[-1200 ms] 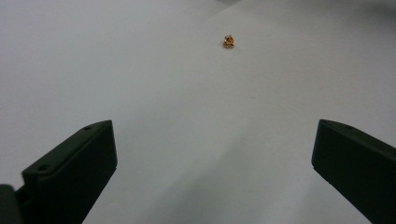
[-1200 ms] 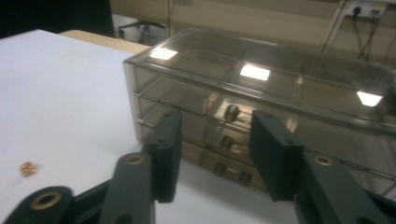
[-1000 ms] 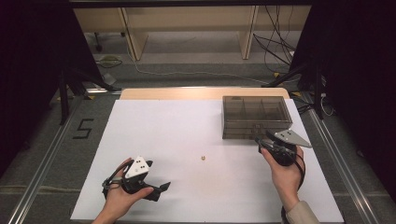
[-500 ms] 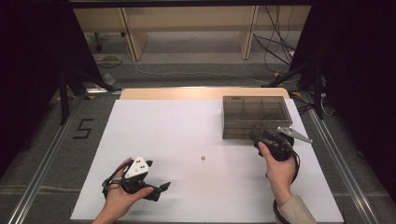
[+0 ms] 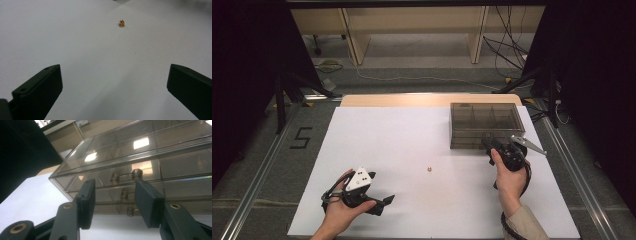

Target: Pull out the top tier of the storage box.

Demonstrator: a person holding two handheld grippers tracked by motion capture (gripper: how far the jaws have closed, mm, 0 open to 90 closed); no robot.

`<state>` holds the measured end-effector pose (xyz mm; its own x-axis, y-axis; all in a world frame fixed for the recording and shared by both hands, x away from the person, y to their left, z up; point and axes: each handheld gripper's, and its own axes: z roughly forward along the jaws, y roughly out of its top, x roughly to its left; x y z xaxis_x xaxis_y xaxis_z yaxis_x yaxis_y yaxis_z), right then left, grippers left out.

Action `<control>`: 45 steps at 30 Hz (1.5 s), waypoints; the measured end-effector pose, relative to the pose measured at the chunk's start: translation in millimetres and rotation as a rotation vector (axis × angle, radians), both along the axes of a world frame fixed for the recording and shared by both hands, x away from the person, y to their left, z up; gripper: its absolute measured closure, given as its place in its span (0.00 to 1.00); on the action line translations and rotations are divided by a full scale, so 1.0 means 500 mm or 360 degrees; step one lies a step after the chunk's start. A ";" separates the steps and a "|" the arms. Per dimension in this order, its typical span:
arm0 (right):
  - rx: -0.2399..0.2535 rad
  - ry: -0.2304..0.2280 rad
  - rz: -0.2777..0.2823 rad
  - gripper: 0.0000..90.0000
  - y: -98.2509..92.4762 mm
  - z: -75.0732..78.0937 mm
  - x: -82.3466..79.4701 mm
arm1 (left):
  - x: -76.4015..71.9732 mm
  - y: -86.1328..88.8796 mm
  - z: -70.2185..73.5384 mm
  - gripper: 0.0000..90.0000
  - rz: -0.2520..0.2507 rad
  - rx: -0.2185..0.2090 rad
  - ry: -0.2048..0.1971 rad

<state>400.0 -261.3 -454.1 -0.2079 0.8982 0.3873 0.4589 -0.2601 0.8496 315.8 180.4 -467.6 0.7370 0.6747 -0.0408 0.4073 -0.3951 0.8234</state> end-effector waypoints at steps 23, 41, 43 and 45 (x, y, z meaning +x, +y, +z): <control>0.0041 0.0024 -0.0073 0.56 -0.005 -0.008 0.015 | 0.000 0.000 0.000 0.00 -0.0001 -0.0002 -0.0002; 0.0060 0.0025 -0.0112 0.56 -0.003 -0.015 0.025 | 0.000 0.000 0.000 0.00 -0.0003 -0.0004 -0.0003; 0.0078 0.0031 -0.0120 0.57 -0.003 -0.015 0.026 | -0.001 0.000 0.000 0.00 -0.0003 -0.0005 -0.0004; 0.0097 0.0027 -0.0123 0.58 -0.004 -0.016 0.028 | 0.000 0.000 0.000 0.00 -0.0004 -0.0005 -0.0004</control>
<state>413.8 -263.3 -462.3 -0.1318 0.8860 0.4445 0.4495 -0.3463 0.8234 315.6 180.6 -467.5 0.7387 0.6728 -0.0411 0.4043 -0.3934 0.8257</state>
